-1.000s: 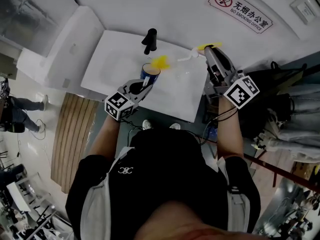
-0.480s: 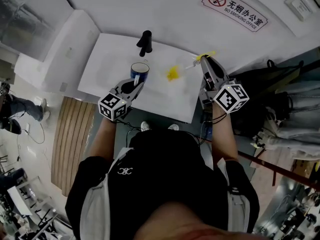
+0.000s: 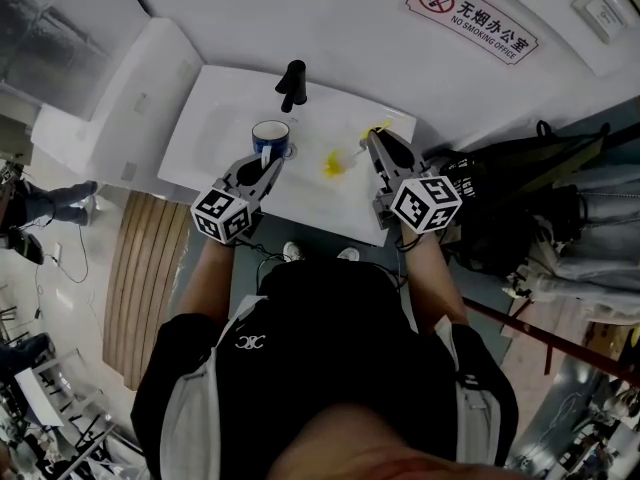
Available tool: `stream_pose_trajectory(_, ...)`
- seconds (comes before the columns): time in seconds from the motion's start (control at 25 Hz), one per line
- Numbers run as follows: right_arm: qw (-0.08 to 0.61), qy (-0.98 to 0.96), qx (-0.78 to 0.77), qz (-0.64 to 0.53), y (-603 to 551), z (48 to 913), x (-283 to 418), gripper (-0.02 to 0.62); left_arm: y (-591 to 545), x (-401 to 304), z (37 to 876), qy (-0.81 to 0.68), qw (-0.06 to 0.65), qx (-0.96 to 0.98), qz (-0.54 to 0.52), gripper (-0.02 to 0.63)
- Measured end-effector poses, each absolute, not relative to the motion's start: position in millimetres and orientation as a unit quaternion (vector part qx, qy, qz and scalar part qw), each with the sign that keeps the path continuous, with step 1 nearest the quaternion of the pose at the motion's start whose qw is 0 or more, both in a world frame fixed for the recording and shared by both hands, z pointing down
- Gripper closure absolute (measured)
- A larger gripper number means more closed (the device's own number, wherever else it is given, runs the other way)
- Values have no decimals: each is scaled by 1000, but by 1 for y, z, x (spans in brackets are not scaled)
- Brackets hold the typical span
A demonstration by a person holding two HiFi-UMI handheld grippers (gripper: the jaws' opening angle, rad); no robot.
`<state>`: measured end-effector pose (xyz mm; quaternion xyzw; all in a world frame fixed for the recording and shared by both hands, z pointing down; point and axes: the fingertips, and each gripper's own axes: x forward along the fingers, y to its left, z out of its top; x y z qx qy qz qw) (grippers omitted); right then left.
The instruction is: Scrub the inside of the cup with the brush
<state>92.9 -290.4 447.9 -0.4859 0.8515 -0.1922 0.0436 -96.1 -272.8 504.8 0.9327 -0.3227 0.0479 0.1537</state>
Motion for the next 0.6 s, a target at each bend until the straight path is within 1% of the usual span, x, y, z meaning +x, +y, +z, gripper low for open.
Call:
stream_pose_trajectory(0.4,36,858,-475,-194,-287,453,79,545,-259,-93,500,-310,125,941,60,563)
stream_pose_trajectory(0.6,36,858,-474,-194,-285,453,77,545,-256,-89,497,-304,124,942,66,563)
